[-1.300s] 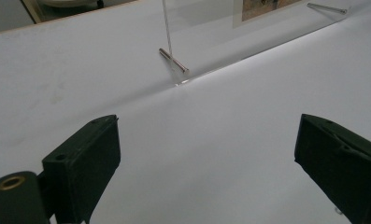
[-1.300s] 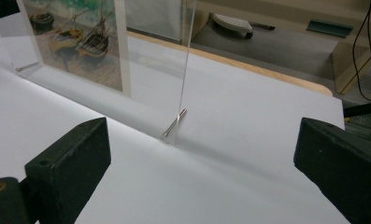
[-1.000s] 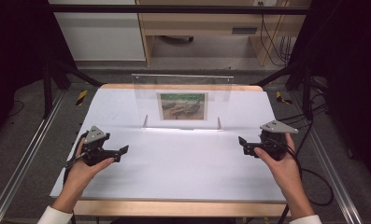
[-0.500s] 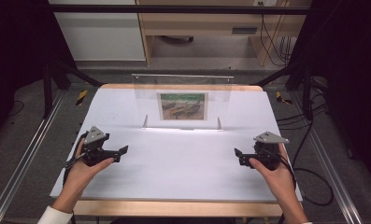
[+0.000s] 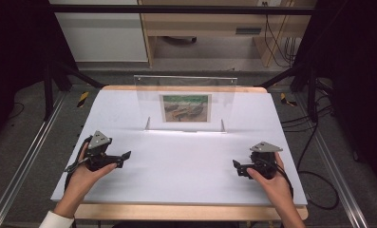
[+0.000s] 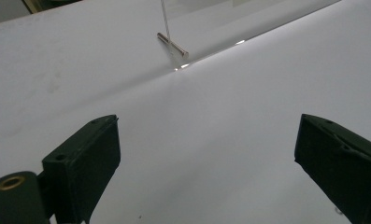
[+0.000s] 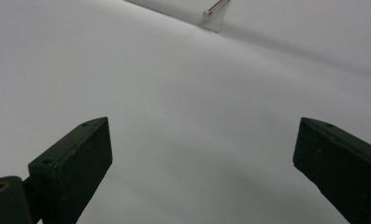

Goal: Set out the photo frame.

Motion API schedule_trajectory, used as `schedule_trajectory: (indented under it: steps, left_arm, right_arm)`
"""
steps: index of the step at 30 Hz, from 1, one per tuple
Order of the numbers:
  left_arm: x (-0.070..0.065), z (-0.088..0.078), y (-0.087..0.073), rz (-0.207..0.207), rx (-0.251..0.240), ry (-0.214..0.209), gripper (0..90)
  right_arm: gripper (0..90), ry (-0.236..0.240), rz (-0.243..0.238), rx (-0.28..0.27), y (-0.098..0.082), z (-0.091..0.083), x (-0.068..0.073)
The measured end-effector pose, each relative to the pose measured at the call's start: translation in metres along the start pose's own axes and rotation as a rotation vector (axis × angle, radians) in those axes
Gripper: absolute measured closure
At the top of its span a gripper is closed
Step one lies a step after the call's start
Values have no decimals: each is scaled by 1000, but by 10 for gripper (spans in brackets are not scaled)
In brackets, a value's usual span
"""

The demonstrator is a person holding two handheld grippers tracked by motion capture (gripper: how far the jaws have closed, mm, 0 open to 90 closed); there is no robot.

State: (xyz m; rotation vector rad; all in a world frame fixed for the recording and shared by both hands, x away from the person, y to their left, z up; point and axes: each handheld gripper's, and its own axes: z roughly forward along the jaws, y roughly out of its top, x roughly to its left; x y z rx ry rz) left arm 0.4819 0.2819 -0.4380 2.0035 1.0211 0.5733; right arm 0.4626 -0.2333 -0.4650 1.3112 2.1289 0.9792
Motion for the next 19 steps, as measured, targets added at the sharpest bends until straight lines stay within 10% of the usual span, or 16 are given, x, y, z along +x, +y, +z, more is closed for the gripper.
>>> schedule_trajectory:
  steps: [9,19]
  left_arm:
    - [-2,-3,-15,57,27,61,60]
    - [0,0,-29,6,46,94,62]
  right_arm:
    - [59,11,-40,88,-17,11,13]
    - [56,-16,-10,59,-19,5,11]
